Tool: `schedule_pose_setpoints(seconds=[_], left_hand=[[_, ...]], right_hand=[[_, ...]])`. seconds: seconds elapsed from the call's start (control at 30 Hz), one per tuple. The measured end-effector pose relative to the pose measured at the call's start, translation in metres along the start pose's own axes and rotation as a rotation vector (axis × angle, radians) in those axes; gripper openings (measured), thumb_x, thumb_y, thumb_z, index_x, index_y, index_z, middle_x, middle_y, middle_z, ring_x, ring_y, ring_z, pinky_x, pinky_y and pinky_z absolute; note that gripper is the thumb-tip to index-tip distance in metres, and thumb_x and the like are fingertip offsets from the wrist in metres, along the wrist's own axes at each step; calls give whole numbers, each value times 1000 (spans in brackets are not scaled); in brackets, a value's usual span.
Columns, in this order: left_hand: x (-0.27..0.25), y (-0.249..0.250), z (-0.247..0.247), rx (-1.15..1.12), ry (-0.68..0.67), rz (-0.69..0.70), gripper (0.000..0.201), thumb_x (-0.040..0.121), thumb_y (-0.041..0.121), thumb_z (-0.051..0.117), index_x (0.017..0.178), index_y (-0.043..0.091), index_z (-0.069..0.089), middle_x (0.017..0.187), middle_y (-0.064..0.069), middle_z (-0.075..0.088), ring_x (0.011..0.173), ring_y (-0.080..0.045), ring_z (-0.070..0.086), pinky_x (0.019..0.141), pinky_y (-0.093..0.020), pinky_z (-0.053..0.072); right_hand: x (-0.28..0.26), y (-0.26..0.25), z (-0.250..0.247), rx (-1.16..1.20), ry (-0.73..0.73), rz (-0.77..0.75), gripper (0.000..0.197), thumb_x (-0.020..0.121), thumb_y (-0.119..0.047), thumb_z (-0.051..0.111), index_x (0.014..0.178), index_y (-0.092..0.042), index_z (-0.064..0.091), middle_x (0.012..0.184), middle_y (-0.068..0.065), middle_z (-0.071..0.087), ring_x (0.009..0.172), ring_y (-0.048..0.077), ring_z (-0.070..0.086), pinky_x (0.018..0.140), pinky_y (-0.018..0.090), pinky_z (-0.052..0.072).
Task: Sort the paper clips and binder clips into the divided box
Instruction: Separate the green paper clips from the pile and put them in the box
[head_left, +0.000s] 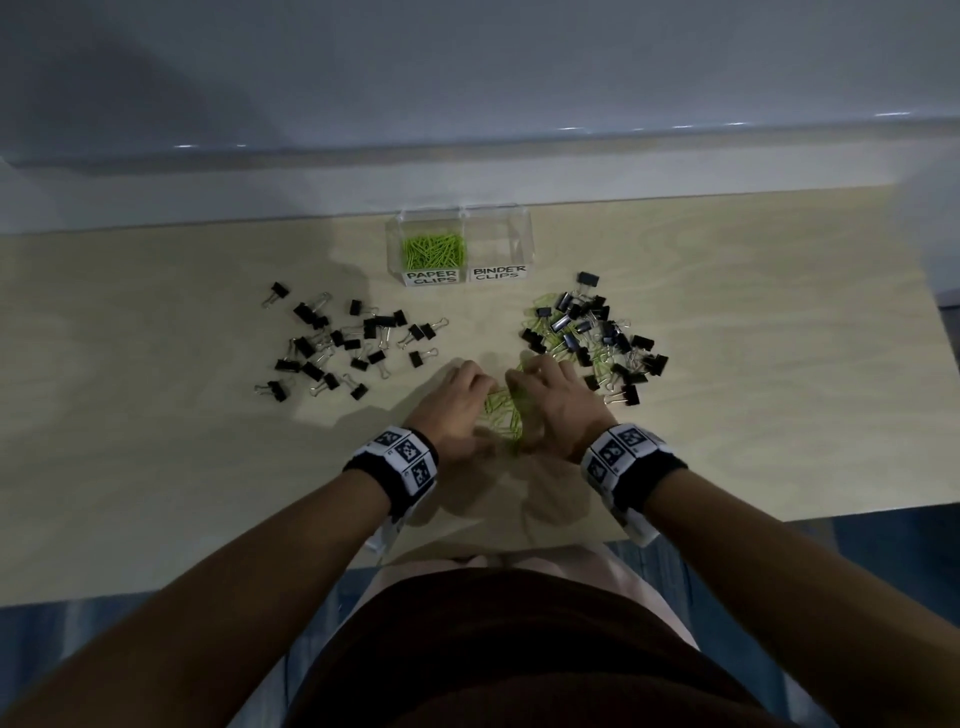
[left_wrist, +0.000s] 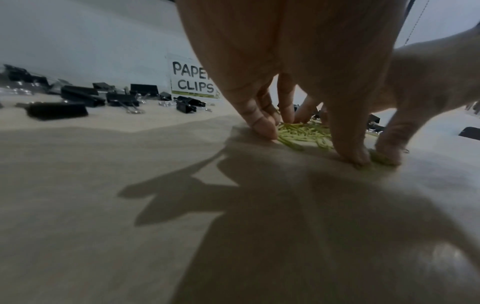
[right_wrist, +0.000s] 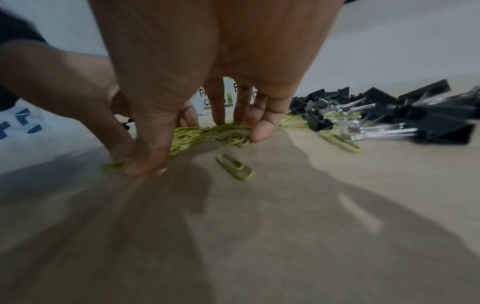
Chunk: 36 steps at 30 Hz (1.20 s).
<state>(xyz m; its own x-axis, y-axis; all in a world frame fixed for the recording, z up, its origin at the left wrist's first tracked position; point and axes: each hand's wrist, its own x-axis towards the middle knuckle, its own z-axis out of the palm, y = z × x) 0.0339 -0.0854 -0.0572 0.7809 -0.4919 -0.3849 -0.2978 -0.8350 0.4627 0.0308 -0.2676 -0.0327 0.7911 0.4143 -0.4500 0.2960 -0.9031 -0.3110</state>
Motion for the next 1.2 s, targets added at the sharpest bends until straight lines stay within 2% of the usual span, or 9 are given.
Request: schedule_pose_setpoints(seconds=[0.17, 0.27, 0.4, 0.53, 0.67, 0.77, 0.83, 1.03, 1.2], left_hand=[[6, 6, -8, -59, 70, -23, 35, 84, 25, 63, 115, 10, 56, 116, -7, 49, 107, -24, 49, 93, -36, 44], [10, 6, -14, -49, 85, -30, 24, 88, 17, 55, 109, 8, 61, 109, -10, 55, 100, -27, 54, 87, -37, 45], [13, 2, -22, -33, 84, -25, 24, 88, 13, 51, 108, 6, 63, 106, -12, 60, 98, -29, 56, 84, -38, 47], [10, -8, -32, -134, 144, -42, 18, 87, 11, 57, 100, 7, 68, 98, -10, 67, 90, -23, 60, 82, -34, 50], [15, -20, -60, -385, 311, -145, 12, 85, 15, 65, 95, 9, 70, 89, -5, 70, 77, -15, 63, 76, -29, 54], [32, -33, -94, -467, 480, -227, 12, 84, 12, 65, 95, 9, 69, 87, -2, 69, 74, -10, 61, 70, -16, 48], [47, -41, -116, -476, 563, -274, 12, 83, 11, 66, 95, 9, 69, 87, -1, 69, 75, -10, 61, 71, -14, 47], [78, -57, -138, -399, 543, -381, 12, 81, 8, 63, 89, 11, 71, 88, -6, 71, 74, -14, 60, 71, -22, 48], [70, -64, -133, -480, 561, -348, 31, 86, 2, 56, 116, 3, 62, 108, -8, 67, 97, -18, 64, 79, -13, 45]], right_hand=[[18, -1, -2, 152, 81, -5, 40, 76, -16, 70, 115, -14, 57, 113, 12, 49, 108, 33, 48, 79, 45, 53], [20, -1, -5, 184, 148, -36, 24, 79, -6, 62, 104, -7, 64, 104, 15, 55, 95, 36, 57, 71, 43, 54], [22, 2, -10, 216, 234, -81, 18, 77, 1, 60, 93, -2, 68, 97, 18, 63, 82, 37, 63, 66, 43, 55], [27, 16, -13, 282, 253, 9, 14, 77, 0, 63, 88, -6, 72, 88, 10, 67, 77, 26, 62, 74, 39, 55], [36, 18, -34, 486, 232, 152, 12, 75, -6, 74, 84, -13, 71, 79, -3, 65, 72, 12, 59, 69, 23, 47], [49, 6, -64, 601, 259, 154, 11, 78, -3, 71, 83, -13, 71, 74, -8, 63, 67, 4, 59, 62, 15, 45], [66, -6, -84, 598, 278, 142, 9, 81, -6, 69, 85, -14, 71, 79, -6, 66, 72, 2, 61, 64, 13, 48], [142, -42, -122, 409, 377, 117, 9, 81, -9, 66, 87, -15, 71, 88, 5, 70, 79, 16, 65, 78, 28, 55], [164, -50, -119, 266, 263, 162, 30, 82, -4, 60, 109, -16, 65, 109, 9, 66, 94, 22, 64, 86, 32, 55]])
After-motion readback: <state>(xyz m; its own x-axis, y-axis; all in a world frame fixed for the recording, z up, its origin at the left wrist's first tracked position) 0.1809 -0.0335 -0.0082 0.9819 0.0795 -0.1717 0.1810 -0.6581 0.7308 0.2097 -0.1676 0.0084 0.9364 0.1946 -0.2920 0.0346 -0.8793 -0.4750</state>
